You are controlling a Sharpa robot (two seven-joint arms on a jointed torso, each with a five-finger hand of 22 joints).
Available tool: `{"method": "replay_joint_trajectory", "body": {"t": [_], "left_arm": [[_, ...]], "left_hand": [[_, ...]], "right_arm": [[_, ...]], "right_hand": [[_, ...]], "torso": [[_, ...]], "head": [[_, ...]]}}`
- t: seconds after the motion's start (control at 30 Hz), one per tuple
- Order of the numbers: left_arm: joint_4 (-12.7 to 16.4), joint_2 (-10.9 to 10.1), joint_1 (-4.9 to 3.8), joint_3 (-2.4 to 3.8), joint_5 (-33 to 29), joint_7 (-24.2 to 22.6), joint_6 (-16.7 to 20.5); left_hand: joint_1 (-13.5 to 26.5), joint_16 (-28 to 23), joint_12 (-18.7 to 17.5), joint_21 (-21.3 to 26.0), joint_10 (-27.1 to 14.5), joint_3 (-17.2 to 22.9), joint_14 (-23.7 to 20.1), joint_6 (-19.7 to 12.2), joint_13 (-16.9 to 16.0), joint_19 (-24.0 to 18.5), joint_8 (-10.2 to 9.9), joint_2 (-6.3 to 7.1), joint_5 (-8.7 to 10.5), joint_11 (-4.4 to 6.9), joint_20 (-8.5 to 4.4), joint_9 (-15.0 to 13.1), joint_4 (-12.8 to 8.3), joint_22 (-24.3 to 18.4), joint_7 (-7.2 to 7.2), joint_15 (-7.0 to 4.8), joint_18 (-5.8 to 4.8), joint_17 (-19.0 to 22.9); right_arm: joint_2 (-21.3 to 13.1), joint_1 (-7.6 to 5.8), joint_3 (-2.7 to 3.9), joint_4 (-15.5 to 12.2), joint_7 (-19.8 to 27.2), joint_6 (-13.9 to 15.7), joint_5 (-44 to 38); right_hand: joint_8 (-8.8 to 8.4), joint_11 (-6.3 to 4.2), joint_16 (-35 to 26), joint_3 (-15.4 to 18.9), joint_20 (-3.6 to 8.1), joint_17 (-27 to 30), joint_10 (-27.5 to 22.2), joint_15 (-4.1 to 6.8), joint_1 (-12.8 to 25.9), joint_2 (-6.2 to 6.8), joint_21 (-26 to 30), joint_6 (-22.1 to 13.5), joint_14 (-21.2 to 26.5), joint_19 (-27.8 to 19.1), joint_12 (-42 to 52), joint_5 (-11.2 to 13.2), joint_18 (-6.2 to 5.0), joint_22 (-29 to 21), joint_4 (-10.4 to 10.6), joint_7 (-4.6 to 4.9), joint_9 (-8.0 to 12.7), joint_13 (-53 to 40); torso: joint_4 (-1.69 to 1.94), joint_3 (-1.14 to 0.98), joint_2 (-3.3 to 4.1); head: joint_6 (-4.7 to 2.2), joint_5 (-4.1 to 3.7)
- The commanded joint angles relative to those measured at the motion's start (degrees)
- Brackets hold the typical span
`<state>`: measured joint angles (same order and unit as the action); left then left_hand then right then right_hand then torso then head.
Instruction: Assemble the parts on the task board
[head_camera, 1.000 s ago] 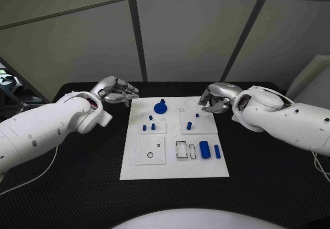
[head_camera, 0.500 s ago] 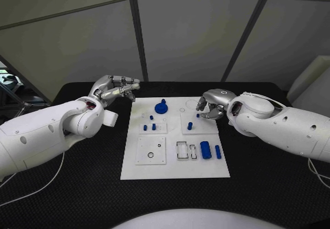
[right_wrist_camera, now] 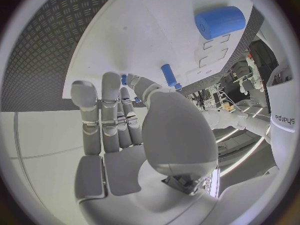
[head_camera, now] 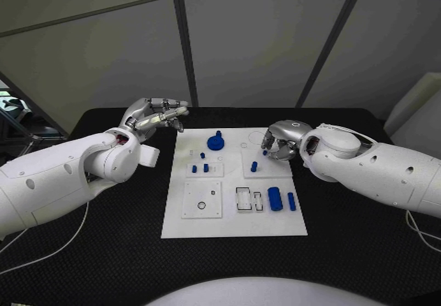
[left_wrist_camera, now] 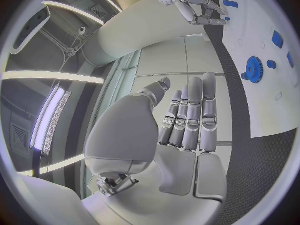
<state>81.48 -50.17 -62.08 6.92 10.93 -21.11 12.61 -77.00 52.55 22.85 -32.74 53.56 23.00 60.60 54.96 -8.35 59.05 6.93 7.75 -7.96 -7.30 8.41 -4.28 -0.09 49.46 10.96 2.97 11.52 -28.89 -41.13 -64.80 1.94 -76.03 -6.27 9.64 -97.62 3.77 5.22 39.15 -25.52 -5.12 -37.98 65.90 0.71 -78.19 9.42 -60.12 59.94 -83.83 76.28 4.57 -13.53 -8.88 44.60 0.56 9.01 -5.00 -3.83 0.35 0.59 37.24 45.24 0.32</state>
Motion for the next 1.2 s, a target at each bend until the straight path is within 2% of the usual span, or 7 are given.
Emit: {"method": "replay_joint_trajectory", "body": {"t": [0.03,0.2,0.53,0.73,0.93,1.2], "left_arm": [[0.23,-0.02,-0.06,0.06,-0.97,-1.43,-0.96],[0.39,-0.05,-0.06,0.06,-0.97,-1.29,-1.07],[0.33,0.08,-0.06,0.06,-0.97,-1.23,-1.20],[0.25,0.16,-0.06,0.06,-0.97,-1.18,-1.24],[0.20,0.24,-0.06,0.06,-0.97,-1.03,-1.24],[0.19,0.22,-0.06,0.06,-0.97,-0.81,-1.35]], "left_hand": [[-0.14,-0.21,0.23,0.14,-0.48,-0.23,-0.58,-0.26,0.10,-0.25,-0.34,-0.42,-0.02,-0.11,0.17,0.05,0.00,-0.06,0.01,0.02,-1.04,0.05],[-0.52,-0.35,0.36,0.35,-0.64,-0.17,-0.64,-0.32,0.12,-0.20,-0.33,-0.69,-0.07,-0.15,0.17,0.05,-0.21,-0.22,0.08,0.03,-1.03,0.22],[-0.67,-0.38,0.41,0.41,-0.69,-0.14,-0.63,-0.34,0.13,-0.16,-0.32,-0.76,-0.09,-0.17,0.16,0.05,-0.30,-0.26,0.12,0.03,-1.02,0.28],[-0.67,-0.38,0.41,0.41,-0.69,-0.14,-0.63,-0.34,0.13,-0.16,-0.32,-0.76,-0.09,-0.17,0.16,0.05,-0.30,-0.26,0.12,0.03,-1.02,0.28],[-0.63,-0.40,0.50,0.44,-0.76,-0.26,-0.57,-0.42,0.14,-0.02,-0.34,-0.78,-0.05,-0.23,0.17,0.06,-0.30,-0.31,0.21,0.06,-1.03,0.35],[-0.37,-0.40,0.70,0.21,-0.92,-0.63,-0.42,-0.62,0.16,0.68,-0.38,-0.81,0.01,-0.31,0.23,0.08,-0.15,-0.27,0.33,0.13,-1.04,0.50]], "right_arm": [[0.24,0.03,0.00,0.20,-0.32,-1.78,-0.63],[0.66,0.14,-0.03,0.57,-0.39,-1.94,-0.85],[1.30,0.39,-0.16,0.99,-0.36,-2.12,-0.92],[1.64,0.50,-0.19,1.17,-0.45,-1.66,-0.92],[1.90,0.67,-0.19,1.18,-1.70,-0.97,-1.32],[1.85,0.85,-0.19,0.76,-4.00,1.07,-3.28]], "right_hand": [[0.18,-0.03,0.31,-0.42,-0.02,-0.23,0.50,-0.34,-0.56,-0.10,-0.44,0.12,-0.73,0.04,0.29,-0.27,1.13,0.27,-0.02,0.22,-0.07,-0.06],[0.33,-0.23,4.74,-0.83,0.00,-4.28,1.21,-0.24,-0.44,-0.39,-3.86,0.66,-1.28,0.86,0.59,-0.45,1.75,4.69,-0.11,0.00,-0.24,-0.14],[0.51,-0.51,7.41,-1.32,0.07,-6.56,2.18,-0.09,-0.40,-1.14,-6.32,1.51,-1.21,1.04,0.95,-0.47,2.07,7.54,-0.23,-0.20,-0.51,-0.28],[0.80,-0.83,9.76,-1.79,0.18,-8.60,3.22,0.12,-0.60,-2.42,-8.41,2.60,-1.20,1.30,1.16,-0.45,2.38,10.07,-0.37,-0.52,-0.84,-0.51],[1.54,-1.49,12.57,-3.01,0.57,-11.03,5.14,0.58,-1.57,-4.39,-10.86,4.60,-1.35,1.80,1.51,1.96,2.80,13.17,-1.26,-1.12,-1.46,-1.02],[2.12,-2.02,15.31,-3.61,0.89,-13.42,6.90,0.97,-2.20,-5.46,-12.96,5.93,-1.67,2.44,1.75,3.16,3.20,15.94,-2.25,-1.59,-2.02,-1.59]], "torso": [[-0.01,-0.02,-0.03],[0.01,-0.01,-0.01],[-0.03,-0.03,0.01],[-0.05,-0.04,-0.02],[-0.01,0.00,-0.06],[-0.08,-0.02,-0.06]], "head": [[0.11,0.11],[0.17,0.26],[0.48,0.37],[0.57,0.37],[0.73,0.29],[0.88,0.25]]}}
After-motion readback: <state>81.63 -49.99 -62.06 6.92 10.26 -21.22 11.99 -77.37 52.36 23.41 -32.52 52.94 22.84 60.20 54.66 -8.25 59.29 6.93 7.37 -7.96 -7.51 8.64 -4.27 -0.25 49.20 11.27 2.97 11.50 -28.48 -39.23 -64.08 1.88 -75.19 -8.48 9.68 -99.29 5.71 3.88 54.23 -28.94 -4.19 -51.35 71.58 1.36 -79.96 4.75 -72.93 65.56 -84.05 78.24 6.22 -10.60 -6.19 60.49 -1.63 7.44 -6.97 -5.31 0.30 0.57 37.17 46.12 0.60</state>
